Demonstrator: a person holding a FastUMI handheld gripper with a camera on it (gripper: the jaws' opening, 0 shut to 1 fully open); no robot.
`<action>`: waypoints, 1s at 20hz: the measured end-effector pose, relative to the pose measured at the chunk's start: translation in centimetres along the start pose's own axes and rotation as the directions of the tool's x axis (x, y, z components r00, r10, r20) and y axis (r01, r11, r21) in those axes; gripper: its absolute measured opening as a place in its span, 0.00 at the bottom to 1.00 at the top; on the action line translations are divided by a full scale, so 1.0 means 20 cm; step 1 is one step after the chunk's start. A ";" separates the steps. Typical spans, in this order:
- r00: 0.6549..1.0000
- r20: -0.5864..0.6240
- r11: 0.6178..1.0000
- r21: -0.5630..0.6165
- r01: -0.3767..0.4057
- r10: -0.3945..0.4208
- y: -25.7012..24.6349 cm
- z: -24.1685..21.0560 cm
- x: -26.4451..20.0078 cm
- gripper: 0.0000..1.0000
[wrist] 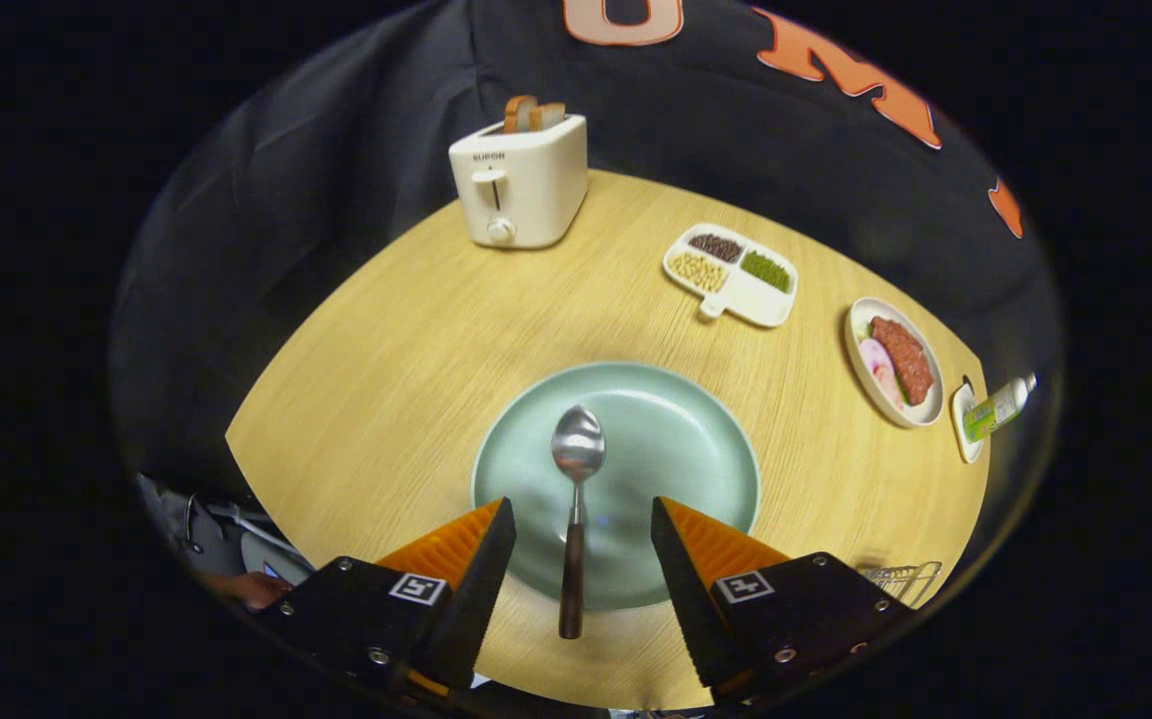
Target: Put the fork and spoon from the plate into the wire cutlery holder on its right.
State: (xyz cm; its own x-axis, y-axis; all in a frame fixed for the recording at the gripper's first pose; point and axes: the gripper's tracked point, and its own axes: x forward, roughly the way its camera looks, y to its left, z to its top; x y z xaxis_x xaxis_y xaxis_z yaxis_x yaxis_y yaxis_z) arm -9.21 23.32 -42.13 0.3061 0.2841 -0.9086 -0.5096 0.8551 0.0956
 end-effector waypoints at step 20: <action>0.962 -0.272 0.998 0.059 0.019 -0.002 0.02 -0.16 0.21 0.04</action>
State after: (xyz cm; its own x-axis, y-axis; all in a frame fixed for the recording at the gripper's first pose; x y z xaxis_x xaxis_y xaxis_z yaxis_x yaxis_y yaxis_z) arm -10.74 23.40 -47.28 0.0772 0.1533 -0.9852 -0.4554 0.8844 0.1019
